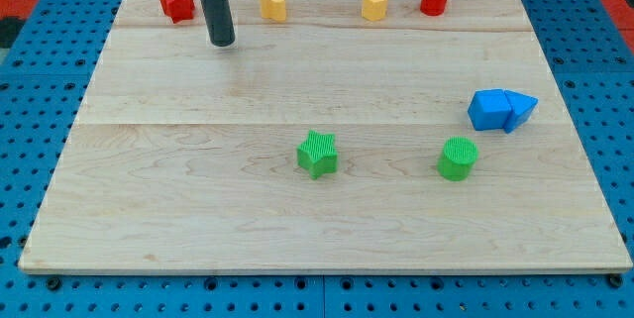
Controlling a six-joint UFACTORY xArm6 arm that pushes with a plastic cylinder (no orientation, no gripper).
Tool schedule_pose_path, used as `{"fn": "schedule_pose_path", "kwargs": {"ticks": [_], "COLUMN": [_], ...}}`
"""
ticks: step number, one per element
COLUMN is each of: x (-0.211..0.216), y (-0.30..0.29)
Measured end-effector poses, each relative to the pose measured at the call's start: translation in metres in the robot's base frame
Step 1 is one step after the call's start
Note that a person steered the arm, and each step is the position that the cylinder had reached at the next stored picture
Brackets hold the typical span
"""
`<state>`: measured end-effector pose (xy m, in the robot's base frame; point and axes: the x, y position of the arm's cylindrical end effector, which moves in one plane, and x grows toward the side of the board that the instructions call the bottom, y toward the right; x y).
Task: Move the red circle right to the yellow hexagon
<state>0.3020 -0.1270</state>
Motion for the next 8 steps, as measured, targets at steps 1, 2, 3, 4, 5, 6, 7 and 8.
{"fn": "schedule_pose_path", "kwargs": {"ticks": [1, 2, 3, 4, 5, 6, 7, 8], "x": [0.000, 0.003, 0.005, 0.005, 0.004, 0.004, 0.004, 0.004], "y": [-0.025, -0.043, -0.042, -0.042, -0.042, -0.007, 0.009, 0.010]}}
